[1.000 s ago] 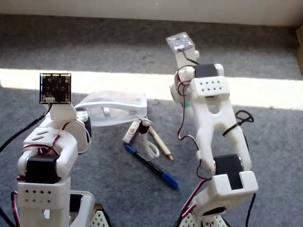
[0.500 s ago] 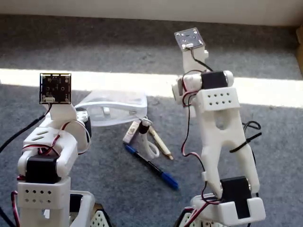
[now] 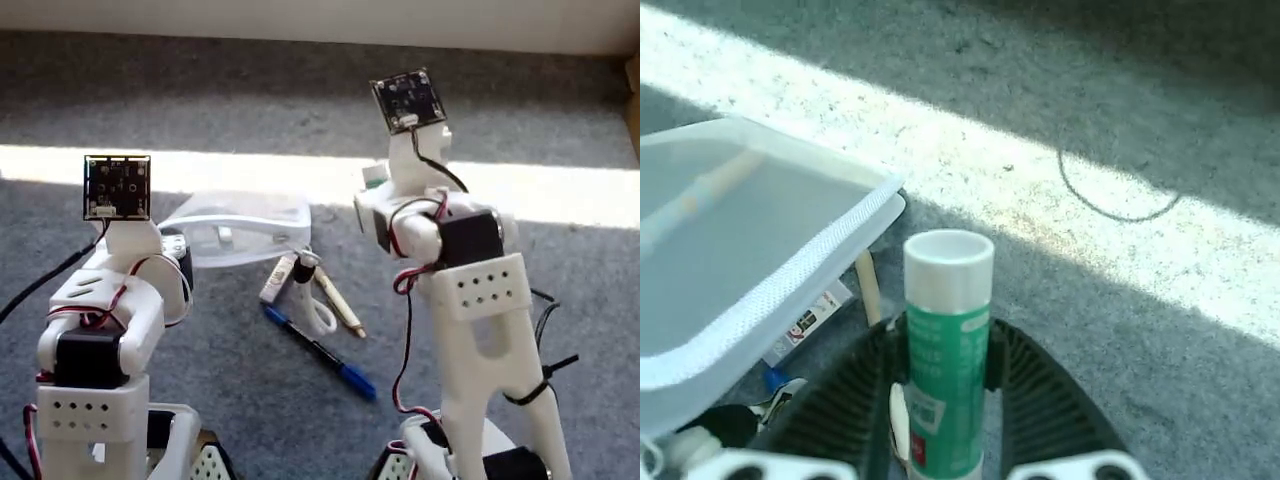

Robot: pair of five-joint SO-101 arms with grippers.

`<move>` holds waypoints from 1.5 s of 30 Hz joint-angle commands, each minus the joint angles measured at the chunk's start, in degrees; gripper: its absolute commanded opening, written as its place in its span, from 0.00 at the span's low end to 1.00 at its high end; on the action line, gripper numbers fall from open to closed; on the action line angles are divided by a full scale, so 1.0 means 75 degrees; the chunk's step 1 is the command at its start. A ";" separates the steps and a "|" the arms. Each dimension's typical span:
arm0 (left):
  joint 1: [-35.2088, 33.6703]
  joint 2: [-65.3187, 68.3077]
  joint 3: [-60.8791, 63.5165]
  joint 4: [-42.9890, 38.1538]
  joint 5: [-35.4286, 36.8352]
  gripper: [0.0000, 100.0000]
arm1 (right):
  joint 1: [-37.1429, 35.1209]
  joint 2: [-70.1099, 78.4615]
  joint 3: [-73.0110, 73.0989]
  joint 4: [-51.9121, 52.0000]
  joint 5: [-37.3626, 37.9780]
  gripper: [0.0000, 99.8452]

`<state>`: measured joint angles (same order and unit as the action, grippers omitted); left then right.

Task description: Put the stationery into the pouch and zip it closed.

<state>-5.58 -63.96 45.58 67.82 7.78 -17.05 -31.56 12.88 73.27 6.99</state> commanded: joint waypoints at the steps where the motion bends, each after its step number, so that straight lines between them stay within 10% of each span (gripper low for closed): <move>1: -0.0088 0.0018 -0.0018 -0.0117 -0.0059 0.01 | -0.0135 -0.0709 0.0029 0.0029 -0.0117 0.00; 18: -0.0076 0.0018 -0.0018 -0.0117 -0.0059 0.01 | -0.1705 -0.3780 0.1366 -0.0697 -0.0985 0.00; 45: -0.0088 0.0018 -0.0018 -0.0117 -0.0059 0.01 | -0.3921 -0.6488 0.5738 -0.6511 -0.0938 0.00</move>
<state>-5.58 -63.96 45.58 67.82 7.78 -44.75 -77.98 54.02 32.31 0.13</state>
